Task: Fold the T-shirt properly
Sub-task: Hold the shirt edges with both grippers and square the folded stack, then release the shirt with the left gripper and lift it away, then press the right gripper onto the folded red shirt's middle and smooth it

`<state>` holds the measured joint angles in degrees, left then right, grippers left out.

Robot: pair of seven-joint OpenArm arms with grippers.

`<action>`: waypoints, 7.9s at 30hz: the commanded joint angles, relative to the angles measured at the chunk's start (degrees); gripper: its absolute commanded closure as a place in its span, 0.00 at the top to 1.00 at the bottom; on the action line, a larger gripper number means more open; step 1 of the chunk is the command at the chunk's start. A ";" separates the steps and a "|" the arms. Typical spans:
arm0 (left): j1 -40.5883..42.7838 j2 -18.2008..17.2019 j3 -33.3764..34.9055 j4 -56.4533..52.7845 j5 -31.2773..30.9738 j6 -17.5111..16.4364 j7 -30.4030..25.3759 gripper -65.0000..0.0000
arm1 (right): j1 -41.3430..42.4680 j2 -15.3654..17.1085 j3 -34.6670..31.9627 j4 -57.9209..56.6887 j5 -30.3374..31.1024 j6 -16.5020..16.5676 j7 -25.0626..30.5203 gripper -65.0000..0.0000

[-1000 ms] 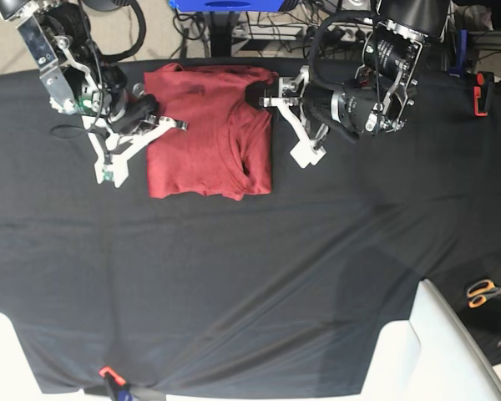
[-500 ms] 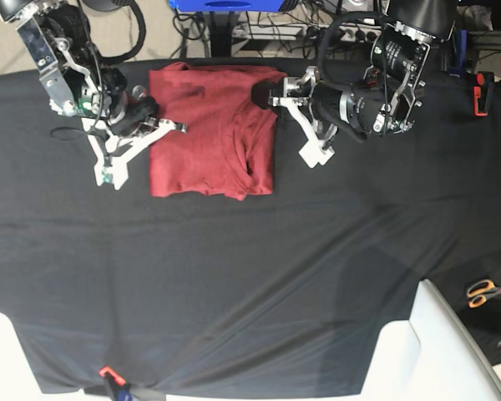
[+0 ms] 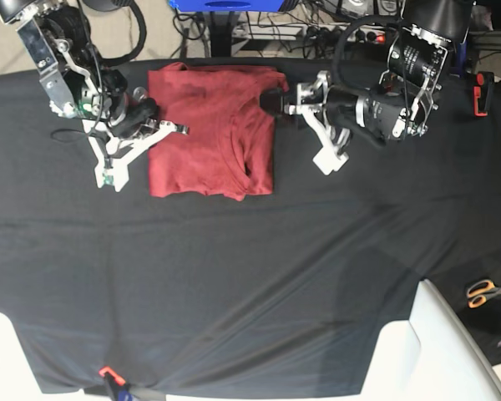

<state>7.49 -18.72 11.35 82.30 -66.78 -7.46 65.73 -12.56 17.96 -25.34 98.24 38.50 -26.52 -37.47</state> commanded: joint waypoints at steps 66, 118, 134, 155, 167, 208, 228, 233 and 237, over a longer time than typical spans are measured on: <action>3.55 -2.07 -0.06 6.53 3.09 -0.23 0.24 0.00 | 2.58 -1.21 0.33 -3.16 -0.22 0.28 0.95 0.00; -7.88 -4.62 -18.96 -2.43 -13.52 -0.05 4.29 0.24 | 7.68 -2.53 -0.37 -6.41 -0.48 0.37 -0.55 0.00; -1.02 -10.95 -41.03 -7.71 19.18 -17.55 4.11 0.00 | 22.97 -5.52 -18.83 -2.90 -9.36 0.02 -14.35 0.01; 8.65 -8.40 -43.49 -7.53 23.22 -17.81 -1.16 0.09 | 36.78 -15.80 -35.36 -20.30 -19.56 0.37 -18.66 0.54; 8.38 -7.87 -46.56 -7.88 23.22 -17.81 -1.16 0.09 | 38.18 -17.56 -35.27 -31.55 -19.56 0.37 -12.77 0.49; 8.21 -8.05 -46.21 -7.97 23.31 -17.81 -1.16 0.09 | 34.32 -21.43 -34.13 -23.99 -19.56 0.28 -12.68 0.01; 8.29 -8.05 -46.21 -7.97 23.31 -17.81 -1.16 0.09 | 33.08 -22.57 -31.58 -24.17 -19.56 0.28 -12.06 0.01; 8.29 -8.05 -46.21 -7.97 23.31 -17.81 -1.16 0.09 | 32.29 -22.57 -31.23 -24.17 -19.38 0.28 -8.20 0.10; 8.21 -8.05 -46.21 -7.97 23.31 -17.81 -1.16 0.09 | 32.21 -22.57 -31.23 -23.73 -19.38 0.28 -6.44 0.48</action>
<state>15.90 -25.43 -34.44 73.69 -42.89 -25.12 64.93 18.24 -3.79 -56.84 73.38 19.68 -26.13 -45.28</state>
